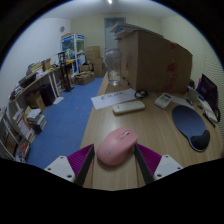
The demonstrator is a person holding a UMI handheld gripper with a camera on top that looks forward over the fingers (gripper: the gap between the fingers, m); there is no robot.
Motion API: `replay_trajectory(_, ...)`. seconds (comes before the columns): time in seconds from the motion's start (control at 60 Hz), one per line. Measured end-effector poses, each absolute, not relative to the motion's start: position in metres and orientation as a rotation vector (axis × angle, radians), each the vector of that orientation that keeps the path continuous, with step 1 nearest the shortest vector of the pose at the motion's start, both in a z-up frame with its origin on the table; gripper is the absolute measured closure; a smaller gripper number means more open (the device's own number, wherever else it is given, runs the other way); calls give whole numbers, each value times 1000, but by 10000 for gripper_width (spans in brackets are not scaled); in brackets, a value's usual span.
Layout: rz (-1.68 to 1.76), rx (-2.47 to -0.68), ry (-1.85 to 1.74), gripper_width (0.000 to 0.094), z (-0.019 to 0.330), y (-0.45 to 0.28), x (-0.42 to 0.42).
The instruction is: Arrange mouse
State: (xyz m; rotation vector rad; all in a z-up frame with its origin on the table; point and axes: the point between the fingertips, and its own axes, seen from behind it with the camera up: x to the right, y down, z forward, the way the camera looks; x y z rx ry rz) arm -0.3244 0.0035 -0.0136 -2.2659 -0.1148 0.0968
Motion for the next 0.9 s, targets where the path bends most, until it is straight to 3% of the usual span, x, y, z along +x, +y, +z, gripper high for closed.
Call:
replay_trajectory(0.167, 83, -2224, -111, 133, -14, 41, -332)
replay_trajectory(0.283, 75, -2199, -106, 417, -13, 50, -332)
replay_trajectory(0.467, 93, -2260, -107, 574, -15, 50, -332)
replay_trajectory(0.567, 125, -2280, -170, 604, -8, 43, -343)
replay_trajectory(0.65, 178, -2186, -240, 605, 48, 45, -354)
replay_trajectory(0.75, 195, -2002, -243, 606, 155, 68, -329)
replay_trajectory(0.833, 139, -1859, -186, 605, 234, 94, -256)
replay_trajectory(0.9, 50, -1823, -127, 607, 258, 112, -177)
